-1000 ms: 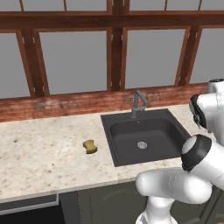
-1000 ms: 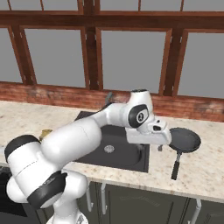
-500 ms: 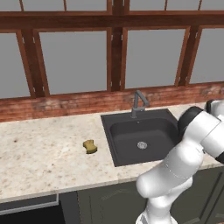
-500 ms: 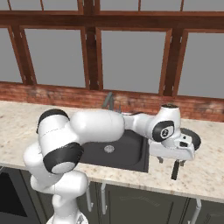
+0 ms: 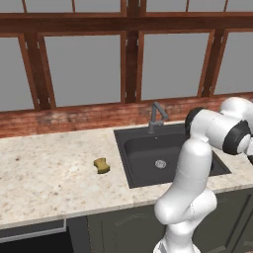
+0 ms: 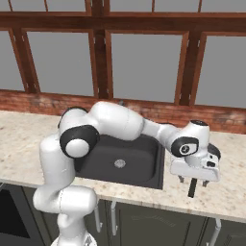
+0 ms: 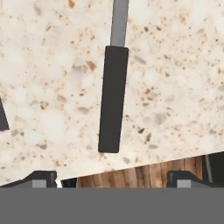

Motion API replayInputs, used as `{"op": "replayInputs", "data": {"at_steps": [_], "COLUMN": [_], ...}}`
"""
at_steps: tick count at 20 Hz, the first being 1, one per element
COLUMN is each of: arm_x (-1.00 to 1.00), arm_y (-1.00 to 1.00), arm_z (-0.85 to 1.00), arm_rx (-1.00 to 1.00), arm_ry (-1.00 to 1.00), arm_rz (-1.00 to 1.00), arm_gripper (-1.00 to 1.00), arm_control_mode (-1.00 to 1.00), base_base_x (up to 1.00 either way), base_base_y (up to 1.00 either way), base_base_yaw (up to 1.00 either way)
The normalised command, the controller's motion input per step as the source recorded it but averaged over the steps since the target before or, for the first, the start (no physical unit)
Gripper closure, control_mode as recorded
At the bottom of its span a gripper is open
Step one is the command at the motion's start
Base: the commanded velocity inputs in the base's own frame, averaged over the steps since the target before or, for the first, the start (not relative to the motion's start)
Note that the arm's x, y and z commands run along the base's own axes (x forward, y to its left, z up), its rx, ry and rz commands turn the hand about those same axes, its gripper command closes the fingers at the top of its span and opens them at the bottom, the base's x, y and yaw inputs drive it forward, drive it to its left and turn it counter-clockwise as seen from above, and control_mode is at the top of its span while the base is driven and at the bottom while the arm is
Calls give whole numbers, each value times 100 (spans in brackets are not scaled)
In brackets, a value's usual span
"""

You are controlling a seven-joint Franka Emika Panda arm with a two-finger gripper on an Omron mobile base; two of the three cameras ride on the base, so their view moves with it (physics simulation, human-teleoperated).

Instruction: Pick the pan and sponge and place them into the sink. Then turn on the water.

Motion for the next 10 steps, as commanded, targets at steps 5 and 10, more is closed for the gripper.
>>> {"op": "replayInputs", "data": {"at_steps": [5,10], "arm_x": [1,8], "arm_y": [-4,0], "arm_z": [-41,-38], "arm_rx": [5,0], "arm_ry": [0,0], "arm_rz": [11,6], "arm_gripper": [-100,-100], "arm_control_mode": [-100,-100], "base_base_x": [0,0], "base_base_y": [0,0], "base_base_yaw": [0,0]}}
